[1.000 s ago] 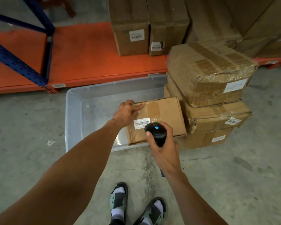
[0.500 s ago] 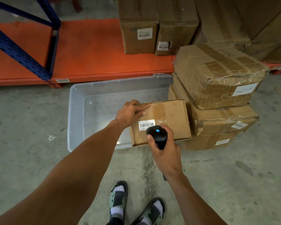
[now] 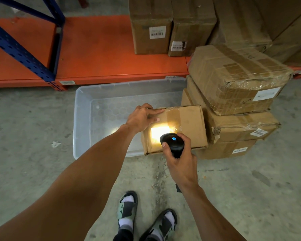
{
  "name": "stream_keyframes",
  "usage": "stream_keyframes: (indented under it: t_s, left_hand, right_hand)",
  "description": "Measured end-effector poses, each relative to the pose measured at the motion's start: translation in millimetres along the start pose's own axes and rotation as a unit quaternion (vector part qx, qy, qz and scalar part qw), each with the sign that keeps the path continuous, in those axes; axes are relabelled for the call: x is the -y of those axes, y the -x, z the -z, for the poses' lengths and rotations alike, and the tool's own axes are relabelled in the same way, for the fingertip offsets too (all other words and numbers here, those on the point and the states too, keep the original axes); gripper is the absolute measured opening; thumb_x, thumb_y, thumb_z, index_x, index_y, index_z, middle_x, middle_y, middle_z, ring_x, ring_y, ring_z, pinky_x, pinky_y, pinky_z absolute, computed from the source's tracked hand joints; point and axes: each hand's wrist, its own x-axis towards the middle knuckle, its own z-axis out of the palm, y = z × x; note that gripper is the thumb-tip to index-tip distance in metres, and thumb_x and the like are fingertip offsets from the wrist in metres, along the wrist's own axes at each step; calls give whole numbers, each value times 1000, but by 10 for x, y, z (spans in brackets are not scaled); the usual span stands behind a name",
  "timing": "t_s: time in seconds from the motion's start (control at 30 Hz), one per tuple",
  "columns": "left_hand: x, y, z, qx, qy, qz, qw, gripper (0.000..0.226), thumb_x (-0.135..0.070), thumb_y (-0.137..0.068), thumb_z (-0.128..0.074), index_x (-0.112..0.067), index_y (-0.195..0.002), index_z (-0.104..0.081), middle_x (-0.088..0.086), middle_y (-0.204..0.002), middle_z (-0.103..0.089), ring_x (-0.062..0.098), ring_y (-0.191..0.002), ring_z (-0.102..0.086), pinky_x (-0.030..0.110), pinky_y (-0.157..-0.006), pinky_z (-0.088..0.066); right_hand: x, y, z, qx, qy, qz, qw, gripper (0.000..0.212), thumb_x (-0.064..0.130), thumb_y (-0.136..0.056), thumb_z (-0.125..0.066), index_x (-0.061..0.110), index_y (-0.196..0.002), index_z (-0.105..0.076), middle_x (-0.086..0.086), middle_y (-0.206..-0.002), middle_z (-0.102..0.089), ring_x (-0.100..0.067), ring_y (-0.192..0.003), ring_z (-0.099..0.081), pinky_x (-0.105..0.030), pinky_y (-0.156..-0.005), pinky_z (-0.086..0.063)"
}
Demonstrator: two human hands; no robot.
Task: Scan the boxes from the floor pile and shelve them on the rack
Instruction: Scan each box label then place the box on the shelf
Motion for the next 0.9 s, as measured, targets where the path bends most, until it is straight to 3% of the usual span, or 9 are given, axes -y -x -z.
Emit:
stream_keyframes:
  t_s: [0.3, 0.5, 0.7, 0.83, 0.9]
  left_hand:
    - [-21, -10, 3, 11, 12, 6, 1000, 41, -41, -95, -62, -51, -134, -54, -6, -140, -43, 19, -131, -34, 40, -108, -33]
    - [-46, -15, 21, 13, 8, 7, 1000, 40, -40, -96, -62, -50, -134, -54, -4, -139, -45, 21, -129, -38, 41, -108, -37]
    - [-162, -104, 142, 10, -42, 13, 999, 49, -39, -96, -61, -47, -142, -47, 0, -131, -51, 24, -123, -46, 39, -100, -41]
    - [-182, -169, 204, 16, -46, 39, 998, 71, -39, -94, -64, -44, -153, -24, 2, -133, -51, 26, -124, -47, 44, -101, -44]
    - [-145, -231, 246, 42, -55, 35, 997, 66, -42, -93, -64, -40, -151, -33, 2, -132, -50, 27, -125, -47, 44, -103, -43]
  right_hand:
    - [30, 16, 6, -11, 13, 11, 1000, 54, 48, -90, -74, 40, -136, -48, 15, -105, -66, 10, -92, -61, -2, -73, -47]
    - [68, 25, 31, -14, 4, 22, 1000, 56, 49, -87, -76, 41, -136, -49, 21, -107, -66, -2, -99, -67, -19, -85, -56]
    - [147, -54, 122, -30, 7, 48, 998, 66, 34, -79, -86, 35, -136, -53, 22, -111, -68, 3, -103, -65, -11, -86, -53]
    - [248, -149, 331, -37, -2, 45, 998, 65, 25, -82, -86, 38, -135, -51, 33, -110, -63, 17, -104, -60, -3, -82, -47]
    - [283, -251, 478, -45, -2, 45, 998, 66, 20, -82, -86, 38, -134, -50, 33, -113, -61, 20, -105, -58, -2, -85, -46]
